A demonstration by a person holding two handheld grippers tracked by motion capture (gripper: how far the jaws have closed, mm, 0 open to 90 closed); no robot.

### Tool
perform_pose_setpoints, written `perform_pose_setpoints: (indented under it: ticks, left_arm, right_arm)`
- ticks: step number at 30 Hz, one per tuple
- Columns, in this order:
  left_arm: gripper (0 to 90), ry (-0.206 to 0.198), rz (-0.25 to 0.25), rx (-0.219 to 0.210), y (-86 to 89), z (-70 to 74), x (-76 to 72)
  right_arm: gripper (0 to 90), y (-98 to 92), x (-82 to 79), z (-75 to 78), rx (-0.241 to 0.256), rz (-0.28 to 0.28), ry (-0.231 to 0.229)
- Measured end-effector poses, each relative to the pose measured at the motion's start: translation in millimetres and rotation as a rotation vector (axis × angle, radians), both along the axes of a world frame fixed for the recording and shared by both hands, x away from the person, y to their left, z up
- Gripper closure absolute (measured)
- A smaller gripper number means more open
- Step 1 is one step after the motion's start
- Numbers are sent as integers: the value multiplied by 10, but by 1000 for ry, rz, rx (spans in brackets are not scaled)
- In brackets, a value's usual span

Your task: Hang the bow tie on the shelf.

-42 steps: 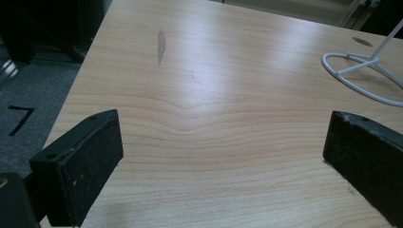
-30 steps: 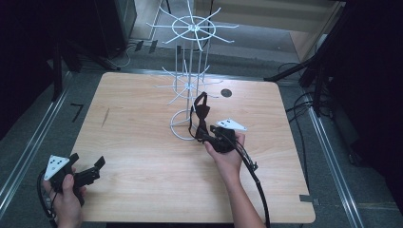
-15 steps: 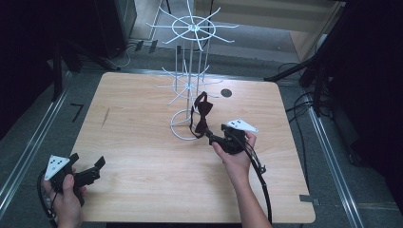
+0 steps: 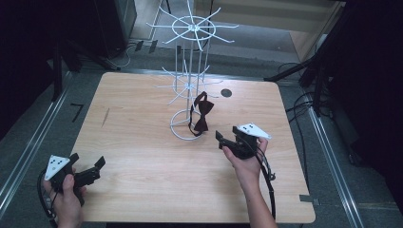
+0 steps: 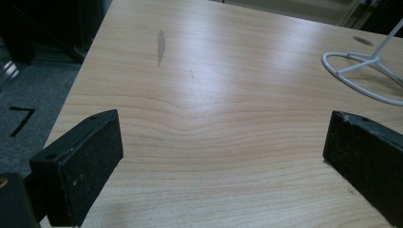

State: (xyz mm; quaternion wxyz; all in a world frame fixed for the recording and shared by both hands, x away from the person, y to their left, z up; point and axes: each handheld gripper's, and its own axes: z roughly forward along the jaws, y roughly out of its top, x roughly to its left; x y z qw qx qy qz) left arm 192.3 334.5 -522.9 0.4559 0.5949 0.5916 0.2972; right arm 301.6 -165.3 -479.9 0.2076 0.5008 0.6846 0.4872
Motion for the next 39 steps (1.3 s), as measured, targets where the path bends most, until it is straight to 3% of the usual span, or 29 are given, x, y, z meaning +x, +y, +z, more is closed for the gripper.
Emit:
perform_pose_setpoints:
  ticks: [39]
  left_arm:
    - [1, -2, 1, 4, -7, 1, -1]
  right_arm:
    - [254, -949, -360, -288, 3, -174, 41]
